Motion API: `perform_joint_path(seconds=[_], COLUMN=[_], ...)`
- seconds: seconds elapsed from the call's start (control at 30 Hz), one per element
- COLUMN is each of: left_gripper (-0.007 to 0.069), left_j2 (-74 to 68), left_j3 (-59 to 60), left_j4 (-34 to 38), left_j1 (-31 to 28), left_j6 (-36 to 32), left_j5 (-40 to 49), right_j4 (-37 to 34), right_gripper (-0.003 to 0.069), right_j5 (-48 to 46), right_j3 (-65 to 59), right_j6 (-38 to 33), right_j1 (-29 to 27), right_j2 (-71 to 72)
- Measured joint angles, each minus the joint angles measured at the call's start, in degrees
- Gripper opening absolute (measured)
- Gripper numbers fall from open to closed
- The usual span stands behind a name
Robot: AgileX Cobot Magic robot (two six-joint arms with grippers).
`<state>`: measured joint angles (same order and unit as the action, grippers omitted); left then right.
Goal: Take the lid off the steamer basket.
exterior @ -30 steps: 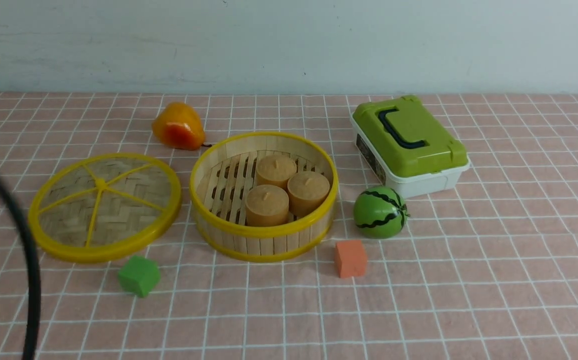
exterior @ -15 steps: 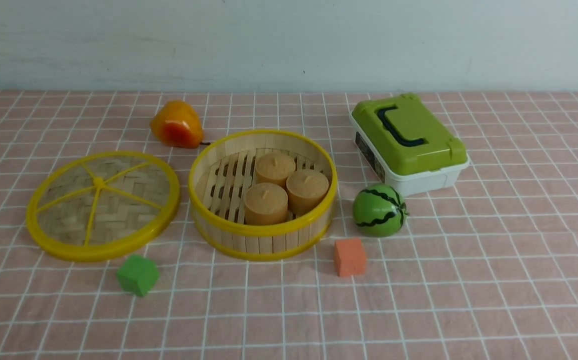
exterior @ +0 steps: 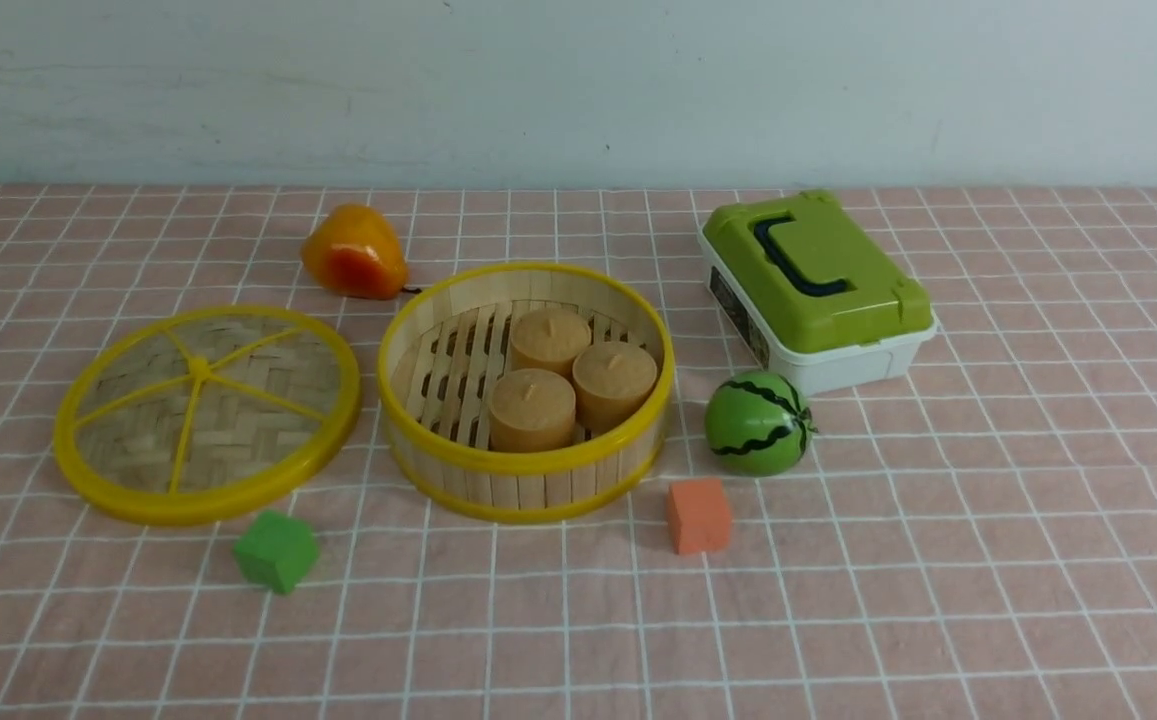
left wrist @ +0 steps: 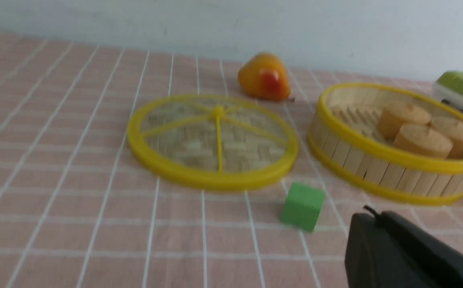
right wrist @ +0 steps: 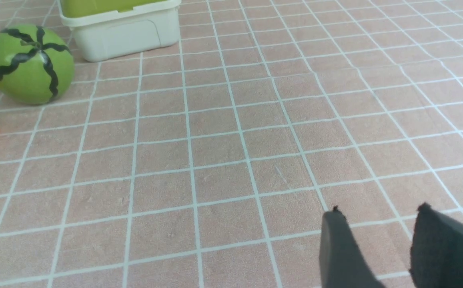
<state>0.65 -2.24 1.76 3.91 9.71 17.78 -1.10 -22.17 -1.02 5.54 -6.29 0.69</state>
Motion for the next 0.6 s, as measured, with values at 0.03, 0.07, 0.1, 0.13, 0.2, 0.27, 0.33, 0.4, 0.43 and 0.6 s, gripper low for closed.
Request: perform_joint_path(seconds=[0.03,0.07,0.1,0.13,0.2,0.27,0.33,0.4,0.43,0.6], left_gripper=[-0.0013,-0.0013,-0.0013,-0.0013,-0.0013,-0.0013,-0.0013,-0.0013,-0.0013,-0.0013], left_j2=[0.0,0.0,0.0,0.0,0.0,0.0,0.0,0.0,0.0,0.0], left_j3=[1.73,2.72,3.51,3.63,3.7,3.9,3.9,3.9,3.9,3.9], left_j4=[-0.11,-0.04,0.2,0.62,0.77,0.83,1.08,1.91,1.95,2.19], left_j1=[0.22,0.56,1.11,1.75,2.27,2.27,2.27,2.27,2.27,2.27], left_j6=[0.64,1.07,1.34,1.51,0.95,0.23,-0.11,-0.39,-0.39,-0.51], left_j5=[0.09,0.59,1.57,2.91,4.74,5.35,5.34,5.34,5.34,5.34], right_j4=[0.0,0.0,0.0,0.0,0.0,0.0,0.0,0.0,0.0,0.0], right_gripper=[0.0241,0.0241,0.0241,0.0241,0.0241,0.0241,0.0241,0.0241,0.0241,0.0241], right_j5=[0.0,0.0,0.0,0.0,0.0,0.0,0.0,0.0,0.0,0.0], right_j3=[0.0,0.0,0.0,0.0,0.0,0.0,0.0,0.0,0.0,0.0], right_j6=[0.0,0.0,0.0,0.0,0.0,0.0,0.0,0.0,0.0,0.0], right_j1=[0.0,0.0,0.0,0.0,0.0,0.0,0.0,0.0,0.0,0.0], right_j2=[0.0,0.0,0.0,0.0,0.0,0.0,0.0,0.0,0.0,0.0])
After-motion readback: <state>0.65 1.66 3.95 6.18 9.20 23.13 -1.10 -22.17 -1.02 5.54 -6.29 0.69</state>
